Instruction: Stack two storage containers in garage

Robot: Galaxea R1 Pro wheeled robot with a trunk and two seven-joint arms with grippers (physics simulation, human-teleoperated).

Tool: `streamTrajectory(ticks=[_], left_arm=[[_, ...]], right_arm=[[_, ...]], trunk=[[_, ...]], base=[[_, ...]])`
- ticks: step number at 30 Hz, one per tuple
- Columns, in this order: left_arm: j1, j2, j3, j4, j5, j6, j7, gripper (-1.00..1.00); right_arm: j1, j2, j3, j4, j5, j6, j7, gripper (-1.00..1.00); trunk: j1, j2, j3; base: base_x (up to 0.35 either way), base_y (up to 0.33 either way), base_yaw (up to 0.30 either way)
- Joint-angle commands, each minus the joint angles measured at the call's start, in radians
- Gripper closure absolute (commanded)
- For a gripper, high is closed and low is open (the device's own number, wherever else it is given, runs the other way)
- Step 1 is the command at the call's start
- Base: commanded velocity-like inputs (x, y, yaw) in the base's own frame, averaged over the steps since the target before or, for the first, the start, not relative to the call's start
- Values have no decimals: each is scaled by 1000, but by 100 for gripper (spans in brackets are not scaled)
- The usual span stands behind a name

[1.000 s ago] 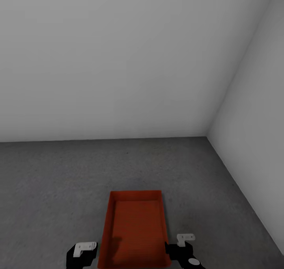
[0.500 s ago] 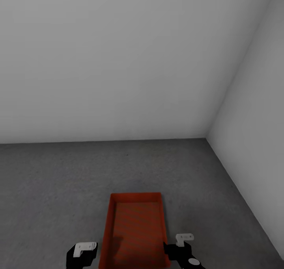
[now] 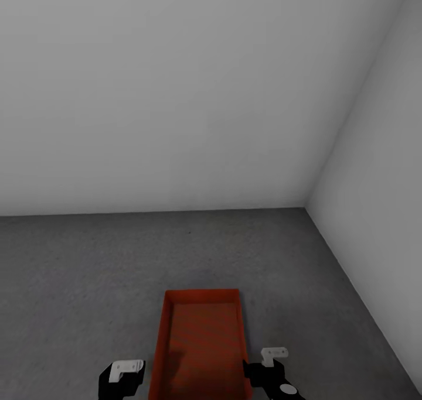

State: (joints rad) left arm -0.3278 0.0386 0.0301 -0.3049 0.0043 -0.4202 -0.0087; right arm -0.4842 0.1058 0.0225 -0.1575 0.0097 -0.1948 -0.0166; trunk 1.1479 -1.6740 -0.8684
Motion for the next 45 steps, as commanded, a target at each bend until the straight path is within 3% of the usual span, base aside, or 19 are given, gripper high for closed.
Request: streamTrajectory(ticks=[1, 45], left_arm=[[0, 0, 2, 1, 0, -3, -1, -100], [0, 0, 2, 1, 0, -3, -1, -100]], right_arm=[[-1, 0, 2, 1, 1, -3, -1, -100], [-1, 0, 2, 1, 1, -4, -2, -100]], trunk=[[-4, 7, 3], [-173, 315, 140]], base=[[0, 0, 0], [0, 0, 0]])
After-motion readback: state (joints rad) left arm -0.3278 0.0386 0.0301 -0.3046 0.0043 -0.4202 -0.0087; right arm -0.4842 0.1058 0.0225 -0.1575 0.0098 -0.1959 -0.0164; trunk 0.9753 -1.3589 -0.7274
